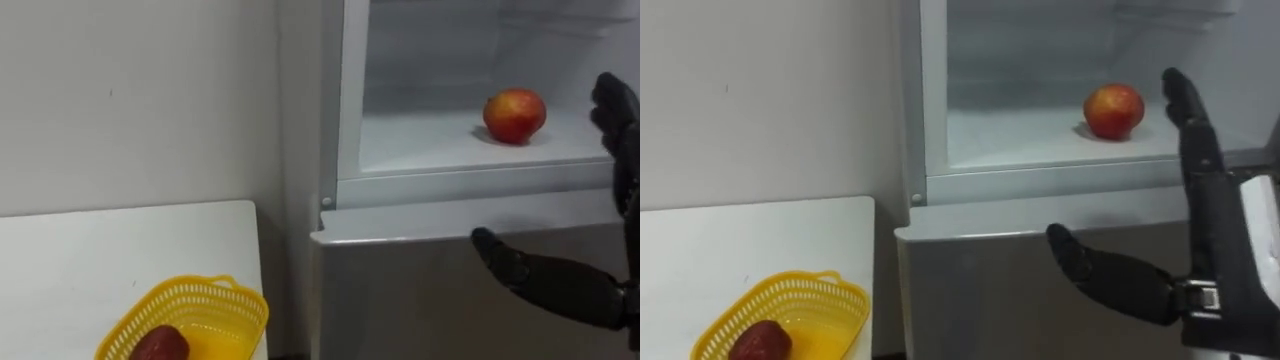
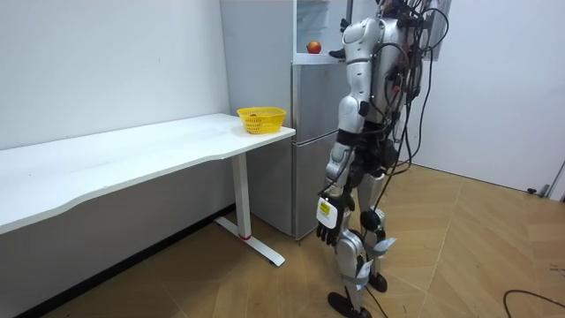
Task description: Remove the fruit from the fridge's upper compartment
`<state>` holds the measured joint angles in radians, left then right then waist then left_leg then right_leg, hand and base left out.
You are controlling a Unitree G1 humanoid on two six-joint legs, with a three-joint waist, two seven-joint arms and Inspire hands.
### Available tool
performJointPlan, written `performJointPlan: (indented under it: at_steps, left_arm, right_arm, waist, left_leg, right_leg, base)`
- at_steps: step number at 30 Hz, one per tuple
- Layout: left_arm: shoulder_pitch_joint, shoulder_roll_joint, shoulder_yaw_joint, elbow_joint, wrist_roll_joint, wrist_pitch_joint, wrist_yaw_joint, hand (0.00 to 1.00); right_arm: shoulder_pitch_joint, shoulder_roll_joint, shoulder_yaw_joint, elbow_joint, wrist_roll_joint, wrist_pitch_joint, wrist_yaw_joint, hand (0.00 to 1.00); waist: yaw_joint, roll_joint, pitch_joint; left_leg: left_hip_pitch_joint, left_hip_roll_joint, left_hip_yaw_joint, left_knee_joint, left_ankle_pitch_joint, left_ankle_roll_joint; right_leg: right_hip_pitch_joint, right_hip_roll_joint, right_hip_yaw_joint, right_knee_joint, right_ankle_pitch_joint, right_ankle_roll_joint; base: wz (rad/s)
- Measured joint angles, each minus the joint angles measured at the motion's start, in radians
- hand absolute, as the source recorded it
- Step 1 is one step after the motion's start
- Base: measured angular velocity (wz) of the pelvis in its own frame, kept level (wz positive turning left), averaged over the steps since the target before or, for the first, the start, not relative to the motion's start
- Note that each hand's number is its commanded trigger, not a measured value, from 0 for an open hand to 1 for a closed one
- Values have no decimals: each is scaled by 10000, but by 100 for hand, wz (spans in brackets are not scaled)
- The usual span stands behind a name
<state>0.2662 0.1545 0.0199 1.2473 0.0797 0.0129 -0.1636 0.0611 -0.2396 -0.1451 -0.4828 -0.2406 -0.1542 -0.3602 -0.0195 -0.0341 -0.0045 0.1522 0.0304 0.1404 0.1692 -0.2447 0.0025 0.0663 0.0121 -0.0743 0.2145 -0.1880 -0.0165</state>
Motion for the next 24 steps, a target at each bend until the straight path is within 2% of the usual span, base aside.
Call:
performJointPlan:
  at_steps: [2, 5, 8, 10, 14, 17, 19, 24]
  left_arm:
    - [3, 20, 100, 1, 7, -3, 23, 0]
    - [8, 123, 180, 5, 8, -3, 75, 0]
    - [-7, 250, 183, 0, 8, -1, 208, 0]
    - [0, 349, 185, -9, 17, 25, 242, 0]
    - [-3, 383, 186, -102, 31, 93, 226, 0]
    - [8, 412, 255, -144, 27, 85, 226, 0]
    - [56, 471, 284, -196, 29, 86, 224, 0]
    - [68, 523, 362, -198, 22, 99, 141, 0]
  right_arm:
    - [-61, -129, -370, 4, -10, 0, -338, 0]
    - [-484, -234, -716, 334, -83, -1, -838, 0]
    - [-897, -434, -899, 851, -77, 26, -1215, 0]
    - [-1070, -739, -963, 1036, -84, 35, -1316, 0]
    - [-1648, -1310, -968, 1280, 99, 214, -1312, 0]
    - [-2288, -1948, -1037, 1749, 379, 243, -1301, 0]
    - [-2710, -2336, -1096, 2224, 509, 240, -1309, 0]
    - [-3160, -2464, -1116, 3186, 826, 247, -1299, 0]
  waist:
    - [-1, -94, -14]
    - [-17, -289, 73]
    - [-9, -479, 69]
    - [113, -537, 94]
    - [233, -583, 80]
    - [280, -653, 49]
    - [299, -772, 71]
    - [402, -947, 78]
  left_leg:
    - [13, -8, -8, 1, 2, 0]
    - [64, -6, -62, 3, 3, -1]
    - [100, -6, -71, 7, 2, -1]
    - [76, -13, -76, 7, 2, -1]
    - [58, -27, -97, 7, 3, 0]
    - [9, -30, -166, 27, 5, 3]
    - [-16, -30, -255, 198, 5, 2]
    - [-6, -20, -352, 222, 5, 1]
  right_leg:
    - [29, -5, -19, -82, 0, 0]
    - [168, 1, -57, -113, 0, 0]
    - [206, -6, -96, -133, 0, 0]
    - [201, -18, -110, -128, 0, 1]
    - [193, -42, -155, -127, 4, 7]
    - [182, -49, -231, -108, 4, 7]
    - [176, -72, -324, -111, 3, 5]
    - [227, -70, -394, -119, 3, -1]
  base:
    - [2]
    - [3]
    - [5]
    - [0]
    - [3]
    - [9]
    - [11]
    - [5]
